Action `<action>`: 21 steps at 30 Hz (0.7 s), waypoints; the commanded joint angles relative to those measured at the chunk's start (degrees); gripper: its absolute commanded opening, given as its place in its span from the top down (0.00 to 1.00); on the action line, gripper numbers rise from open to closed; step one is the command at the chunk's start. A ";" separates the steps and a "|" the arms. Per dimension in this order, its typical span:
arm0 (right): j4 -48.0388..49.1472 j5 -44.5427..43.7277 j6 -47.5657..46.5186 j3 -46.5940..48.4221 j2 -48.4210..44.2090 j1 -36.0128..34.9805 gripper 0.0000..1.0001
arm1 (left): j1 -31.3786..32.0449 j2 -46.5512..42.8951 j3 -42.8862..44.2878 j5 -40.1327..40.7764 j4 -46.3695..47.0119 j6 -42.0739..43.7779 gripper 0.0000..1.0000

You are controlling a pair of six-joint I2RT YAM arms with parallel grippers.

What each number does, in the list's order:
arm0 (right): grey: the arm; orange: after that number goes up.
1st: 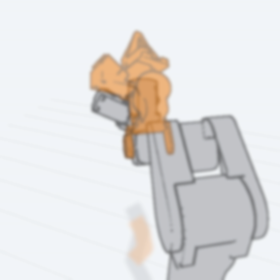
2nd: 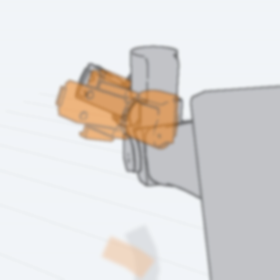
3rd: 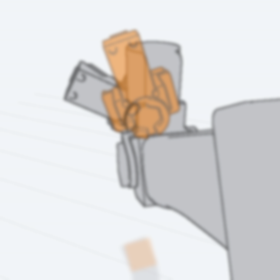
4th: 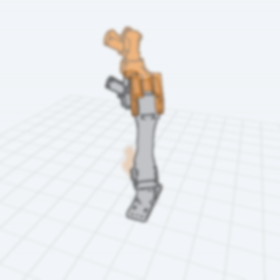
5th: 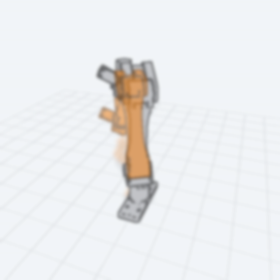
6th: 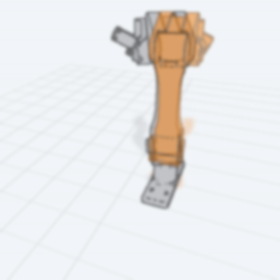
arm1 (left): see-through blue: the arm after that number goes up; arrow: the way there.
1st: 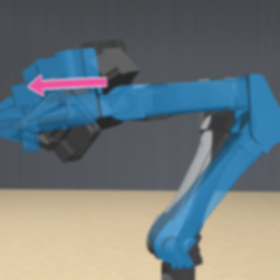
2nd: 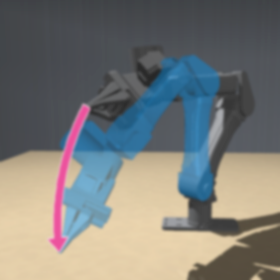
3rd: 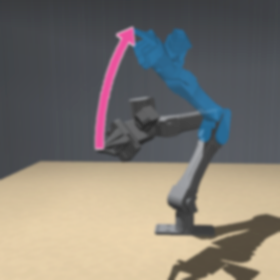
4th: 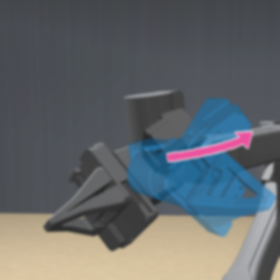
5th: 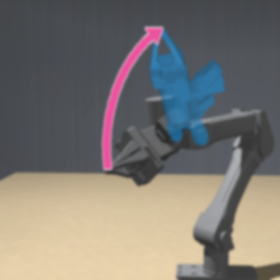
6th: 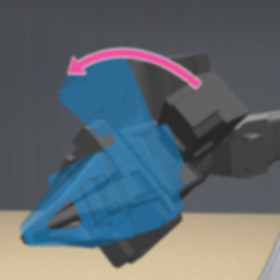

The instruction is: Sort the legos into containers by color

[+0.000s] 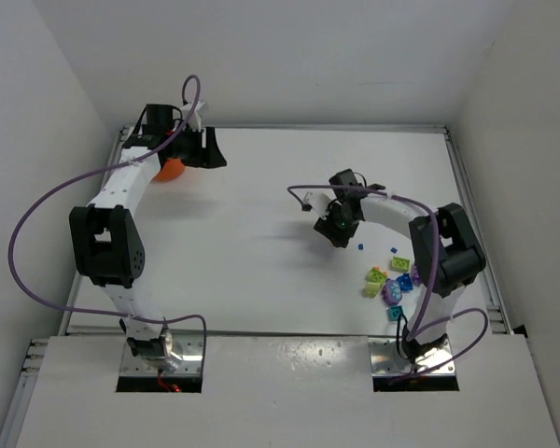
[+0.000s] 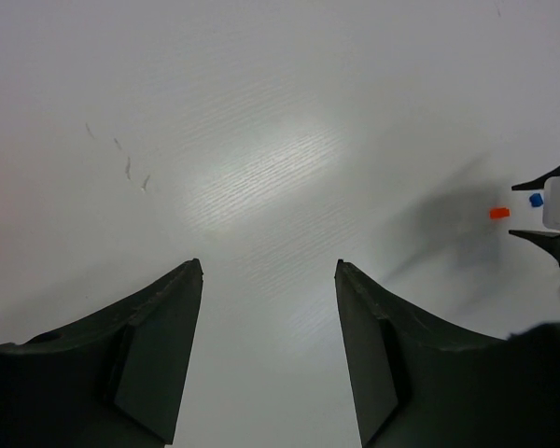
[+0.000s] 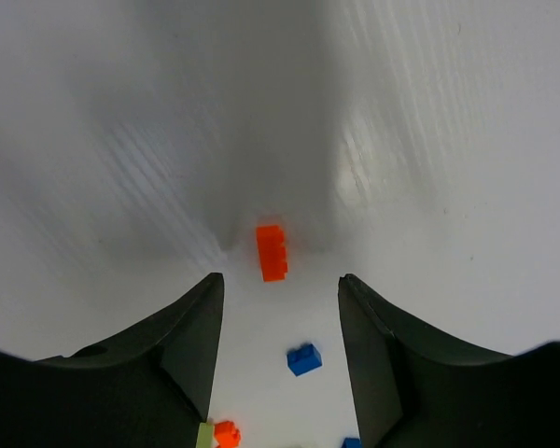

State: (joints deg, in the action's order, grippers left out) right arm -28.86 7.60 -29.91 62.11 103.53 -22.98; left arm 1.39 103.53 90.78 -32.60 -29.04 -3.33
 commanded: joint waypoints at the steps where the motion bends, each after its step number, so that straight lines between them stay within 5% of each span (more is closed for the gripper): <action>1: 3.81 -2.05 0.29 2.49 0.97 -1.62 0.48 | -0.33 -2.89 0.18 -0.97 1.88 -0.45 0.35; 8: 5.04 -3.90 1.35 3.02 3.53 -2.68 0.59 | -0.86 -1.84 0.18 -0.97 1.88 -0.45 0.35; 21: 5.04 -5.13 1.35 -1.37 1.94 -2.68 0.63 | -1.92 -0.78 0.18 -2.12 2.41 -0.97 0.35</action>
State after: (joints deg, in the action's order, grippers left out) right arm -24.82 2.98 -28.64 62.19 106.67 -25.28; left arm 0.16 103.53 90.78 -33.04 -28.67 -3.70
